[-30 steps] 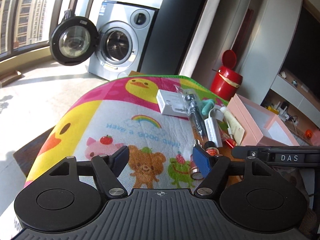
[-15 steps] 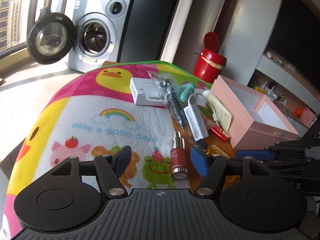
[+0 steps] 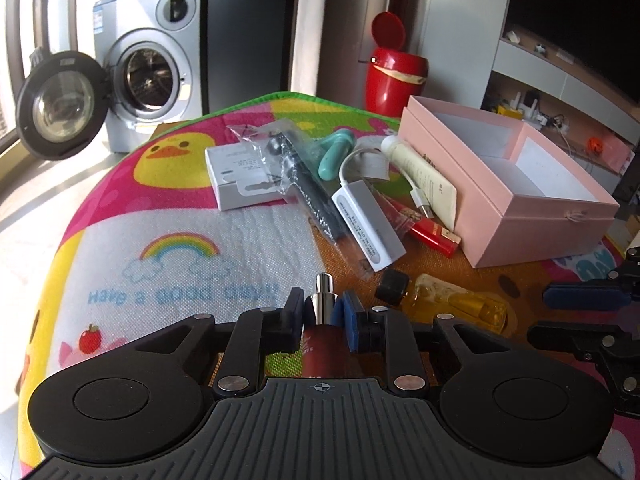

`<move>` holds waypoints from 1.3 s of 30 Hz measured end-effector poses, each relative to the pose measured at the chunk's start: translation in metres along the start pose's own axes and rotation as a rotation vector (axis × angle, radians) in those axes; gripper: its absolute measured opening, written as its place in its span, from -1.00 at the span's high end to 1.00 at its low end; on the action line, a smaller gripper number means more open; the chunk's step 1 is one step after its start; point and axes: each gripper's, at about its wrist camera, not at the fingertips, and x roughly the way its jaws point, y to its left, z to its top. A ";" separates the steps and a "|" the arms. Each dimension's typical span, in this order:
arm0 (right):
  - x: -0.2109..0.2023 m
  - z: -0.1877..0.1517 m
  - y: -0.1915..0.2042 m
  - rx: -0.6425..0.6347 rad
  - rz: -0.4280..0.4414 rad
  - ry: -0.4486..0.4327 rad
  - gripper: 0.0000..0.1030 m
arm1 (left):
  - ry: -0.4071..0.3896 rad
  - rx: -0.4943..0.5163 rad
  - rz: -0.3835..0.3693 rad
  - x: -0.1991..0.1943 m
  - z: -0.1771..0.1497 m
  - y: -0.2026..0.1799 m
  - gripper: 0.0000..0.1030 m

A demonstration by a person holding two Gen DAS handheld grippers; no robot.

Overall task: Organize rigid objects
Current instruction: 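Grasp the red silver-capped tube with the left tool while the right tool grasps the amber bottle, then carry both items into the pink box and open both tools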

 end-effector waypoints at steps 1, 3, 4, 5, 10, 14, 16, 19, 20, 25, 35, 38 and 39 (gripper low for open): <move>0.002 0.004 0.001 -0.004 0.003 -0.002 0.51 | 0.004 0.004 0.000 -0.005 -0.004 0.000 0.53; 0.006 0.011 0.003 -0.019 0.016 -0.012 0.51 | 0.016 0.014 -0.005 -0.015 -0.011 -0.001 0.53; 0.008 0.014 0.006 -0.031 0.022 -0.019 0.51 | 0.020 0.019 -0.004 -0.019 -0.013 -0.001 0.53; 0.011 0.020 0.009 -0.050 0.032 -0.025 0.51 | 0.026 0.019 0.000 -0.021 -0.016 0.000 0.52; 0.045 0.048 0.024 -0.119 0.076 0.017 0.51 | 0.031 0.008 -0.007 -0.023 -0.018 0.004 0.51; 0.077 0.061 0.030 -0.157 0.068 0.089 0.51 | 0.034 -0.002 -0.026 -0.023 -0.018 0.008 0.51; 0.089 0.065 0.028 -0.148 0.072 0.127 0.51 | 0.029 -0.030 -0.042 -0.023 -0.018 0.012 0.51; 0.087 0.066 0.027 -0.157 0.077 0.125 0.59 | 0.022 -0.001 -0.061 -0.023 -0.020 0.013 0.51; 0.083 0.066 0.026 -0.152 0.076 0.120 0.66 | 0.019 0.007 -0.061 -0.023 -0.020 0.012 0.51; 0.036 0.057 0.015 -0.125 0.038 0.062 0.68 | -0.010 -0.015 -0.101 -0.030 -0.026 0.007 0.53; -0.054 0.026 -0.021 -0.007 -0.030 -0.019 1.00 | -0.207 0.075 -0.231 -0.079 -0.025 -0.037 0.53; -0.068 0.019 -0.029 0.010 -0.046 -0.037 1.00 | -0.217 0.116 -0.235 -0.083 -0.024 -0.050 0.53; -0.071 0.017 -0.030 0.011 -0.044 -0.038 1.00 | -0.219 0.119 -0.238 -0.083 -0.025 -0.053 0.53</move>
